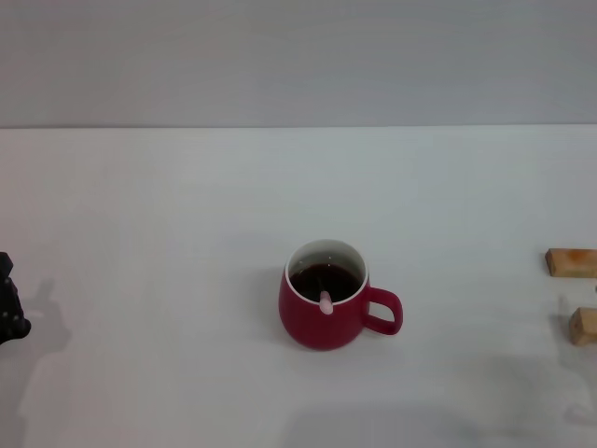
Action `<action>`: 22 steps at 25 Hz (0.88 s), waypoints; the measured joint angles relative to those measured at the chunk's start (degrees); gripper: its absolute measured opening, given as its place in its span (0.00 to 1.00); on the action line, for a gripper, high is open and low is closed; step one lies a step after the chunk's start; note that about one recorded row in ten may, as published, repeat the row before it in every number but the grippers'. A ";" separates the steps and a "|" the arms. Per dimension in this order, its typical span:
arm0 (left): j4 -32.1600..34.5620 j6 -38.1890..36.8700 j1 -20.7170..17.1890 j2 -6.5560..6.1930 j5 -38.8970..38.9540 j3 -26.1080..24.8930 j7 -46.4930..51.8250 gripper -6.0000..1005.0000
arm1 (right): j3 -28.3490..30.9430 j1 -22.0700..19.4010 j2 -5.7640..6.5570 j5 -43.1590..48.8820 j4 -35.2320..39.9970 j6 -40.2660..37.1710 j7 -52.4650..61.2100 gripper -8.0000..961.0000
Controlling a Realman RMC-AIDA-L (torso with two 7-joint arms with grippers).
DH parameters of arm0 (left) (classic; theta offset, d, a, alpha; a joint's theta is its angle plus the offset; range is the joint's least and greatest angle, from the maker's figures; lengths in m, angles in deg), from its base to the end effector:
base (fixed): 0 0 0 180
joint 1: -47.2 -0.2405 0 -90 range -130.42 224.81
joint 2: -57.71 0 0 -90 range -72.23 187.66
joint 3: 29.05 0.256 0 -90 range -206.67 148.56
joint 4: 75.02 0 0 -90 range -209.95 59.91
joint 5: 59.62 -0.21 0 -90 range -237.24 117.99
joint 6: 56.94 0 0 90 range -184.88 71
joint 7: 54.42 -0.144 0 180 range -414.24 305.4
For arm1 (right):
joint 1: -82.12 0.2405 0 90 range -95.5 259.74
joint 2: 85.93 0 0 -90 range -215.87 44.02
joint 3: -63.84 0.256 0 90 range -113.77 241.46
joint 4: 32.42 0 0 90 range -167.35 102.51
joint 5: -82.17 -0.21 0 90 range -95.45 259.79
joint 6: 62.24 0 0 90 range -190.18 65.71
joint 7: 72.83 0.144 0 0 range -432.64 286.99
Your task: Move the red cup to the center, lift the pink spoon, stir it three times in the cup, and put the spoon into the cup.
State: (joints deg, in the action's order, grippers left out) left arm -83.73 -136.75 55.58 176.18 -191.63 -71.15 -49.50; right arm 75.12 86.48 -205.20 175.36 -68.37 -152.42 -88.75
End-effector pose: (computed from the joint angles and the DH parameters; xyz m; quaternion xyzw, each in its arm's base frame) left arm -0.3766 0.2222 -0.0080 -0.6904 -0.2165 -0.2625 0.6384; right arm 0.3053 0.1901 -0.0516 -0.5965 0.2624 0.3272 0.6843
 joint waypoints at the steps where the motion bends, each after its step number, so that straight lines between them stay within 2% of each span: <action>1: 0.00 0.00 0.00 0.00 0.00 0.00 0.00 0.00 | 0.00 0.00 0.00 0.00 0.00 0.00 0.00 0.71; 5: -0.04 0.02 -0.02 0.01 0.00 -0.74 0.00 0.00 | -0.18 1.31 0.00 -1.08 0.04 0.82 0.01 0.71; 22: -0.19 -0.23 -1.32 0.03 0.00 -0.70 0.00 0.00 | -0.55 1.63 0.01 -1.09 0.45 1.10 0.10 0.71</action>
State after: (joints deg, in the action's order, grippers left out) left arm -83.92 -136.99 54.25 176.21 -191.63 -71.85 -49.50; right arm 74.57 88.11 -205.19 174.27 -67.92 -151.32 -88.65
